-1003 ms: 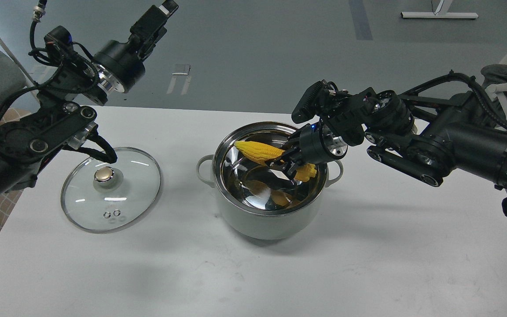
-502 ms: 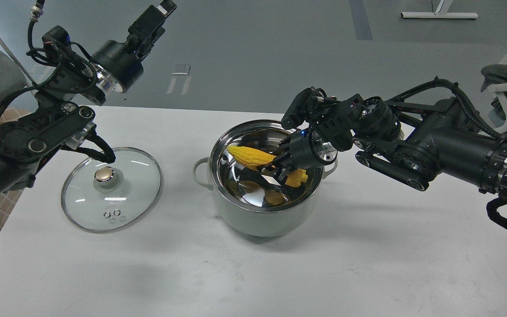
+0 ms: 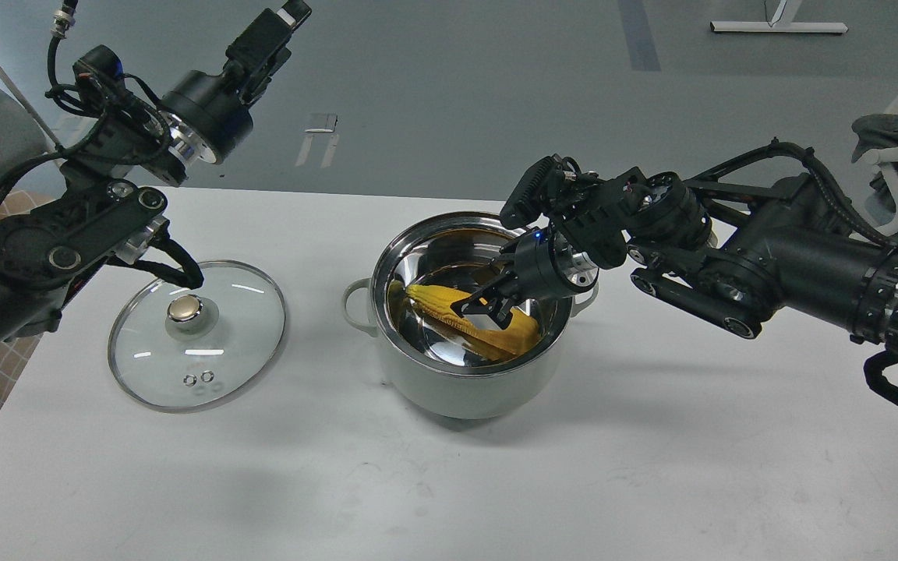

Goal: Open pot and put corn in
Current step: 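Lower the corn cob into the pot with the right gripper, then release the corn and raise the right gripper out of the pot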

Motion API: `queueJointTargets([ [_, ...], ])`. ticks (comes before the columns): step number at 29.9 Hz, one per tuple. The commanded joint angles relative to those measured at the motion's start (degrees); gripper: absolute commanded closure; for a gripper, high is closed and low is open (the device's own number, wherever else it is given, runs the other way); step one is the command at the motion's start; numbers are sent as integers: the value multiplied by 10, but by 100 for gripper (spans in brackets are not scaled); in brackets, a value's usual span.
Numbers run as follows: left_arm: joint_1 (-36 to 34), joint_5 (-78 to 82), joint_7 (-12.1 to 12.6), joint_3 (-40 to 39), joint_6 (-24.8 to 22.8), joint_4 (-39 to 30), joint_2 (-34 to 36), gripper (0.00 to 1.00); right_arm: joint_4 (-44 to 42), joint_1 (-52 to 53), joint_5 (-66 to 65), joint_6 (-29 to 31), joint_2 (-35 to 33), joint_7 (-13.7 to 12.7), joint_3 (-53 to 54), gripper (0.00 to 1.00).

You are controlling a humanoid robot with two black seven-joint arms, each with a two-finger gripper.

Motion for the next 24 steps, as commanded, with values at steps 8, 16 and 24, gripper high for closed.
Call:
queueJointTargets([
  [8, 0, 0, 0, 1, 0, -1, 0, 3, -2, 13, 32, -3, -18, 0, 11, 5],
  [16, 3, -2, 0, -1, 0, 6, -6, 2, -47, 46, 128, -10, -72, 0, 119, 0],
  [24, 5, -14, 0, -6, 0, 22, -31, 2, -141, -23, 265, -110, -86, 0, 283, 0],
])
